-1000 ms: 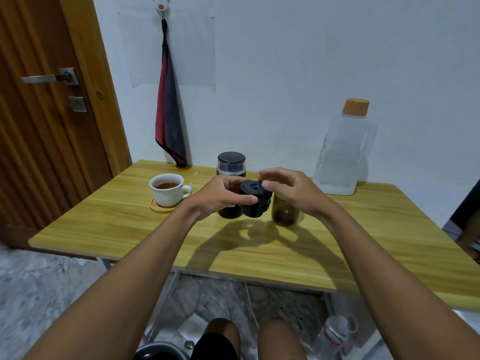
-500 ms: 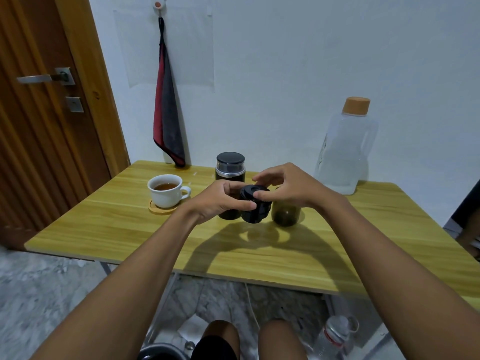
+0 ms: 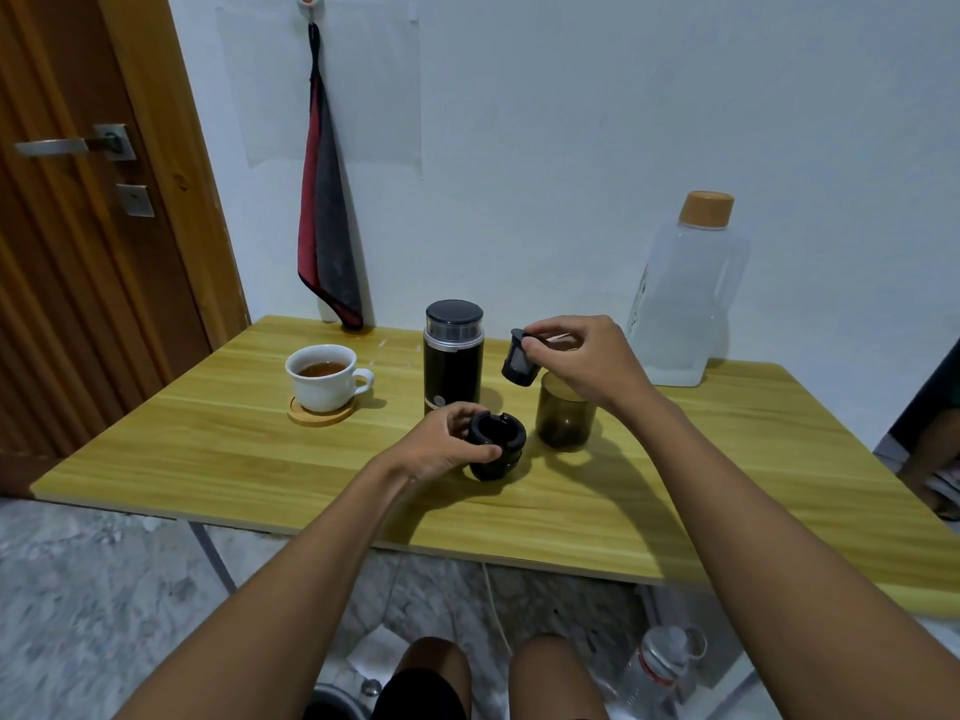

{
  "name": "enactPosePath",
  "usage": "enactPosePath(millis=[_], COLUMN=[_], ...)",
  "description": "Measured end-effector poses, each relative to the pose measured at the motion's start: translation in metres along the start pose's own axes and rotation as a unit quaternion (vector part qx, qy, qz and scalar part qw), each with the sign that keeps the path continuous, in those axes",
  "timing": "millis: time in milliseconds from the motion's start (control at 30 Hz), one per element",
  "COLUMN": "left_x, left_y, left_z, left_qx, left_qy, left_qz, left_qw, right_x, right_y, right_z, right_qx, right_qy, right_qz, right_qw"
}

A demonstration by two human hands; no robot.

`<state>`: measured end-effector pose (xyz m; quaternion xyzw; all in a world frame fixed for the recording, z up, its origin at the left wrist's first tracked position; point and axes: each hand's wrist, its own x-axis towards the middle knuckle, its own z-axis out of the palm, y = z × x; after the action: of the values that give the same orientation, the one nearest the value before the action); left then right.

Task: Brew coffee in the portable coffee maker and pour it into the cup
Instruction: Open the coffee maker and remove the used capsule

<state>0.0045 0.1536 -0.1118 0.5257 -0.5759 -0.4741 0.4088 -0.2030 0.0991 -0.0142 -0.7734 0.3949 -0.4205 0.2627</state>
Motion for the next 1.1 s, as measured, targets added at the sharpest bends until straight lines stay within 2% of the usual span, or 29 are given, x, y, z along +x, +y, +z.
enactPosePath(millis=[200, 433, 733, 867, 1100], left_x=[0.0, -0.002, 0.022, 0.059, 0.113], left_y=[-0.006, 0.005, 0.057, 0.066, 0.064], left_z=[-0.004, -0.003, 0.03, 0.057, 0.068], left_qx=[0.011, 0.081, 0.175, 0.258, 0.356], left_qy=[0.002, -0.007, 0.069, 0.06, -0.02], left_qz=[-0.009, -0.002, 0.131, 0.117, 0.046], left_qw=[1.0, 0.997, 0.973, 0.957, 0.933], right_x=[-0.002, -0.002, 0.028, 0.048, 0.086], right_y=[0.003, 0.007, 0.022, 0.049, 0.123], right_z=[0.001, 0.001, -0.036, -0.046, -0.035], right_qx=[-0.003, -0.005, -0.024, -0.053, -0.084], right_qy=[0.003, 0.015, 0.111, 0.112, 0.101], right_qz=[0.004, 0.004, 0.024, 0.052, 0.109], right_qw=[1.0, 1.0, 0.993, 0.991, 0.985])
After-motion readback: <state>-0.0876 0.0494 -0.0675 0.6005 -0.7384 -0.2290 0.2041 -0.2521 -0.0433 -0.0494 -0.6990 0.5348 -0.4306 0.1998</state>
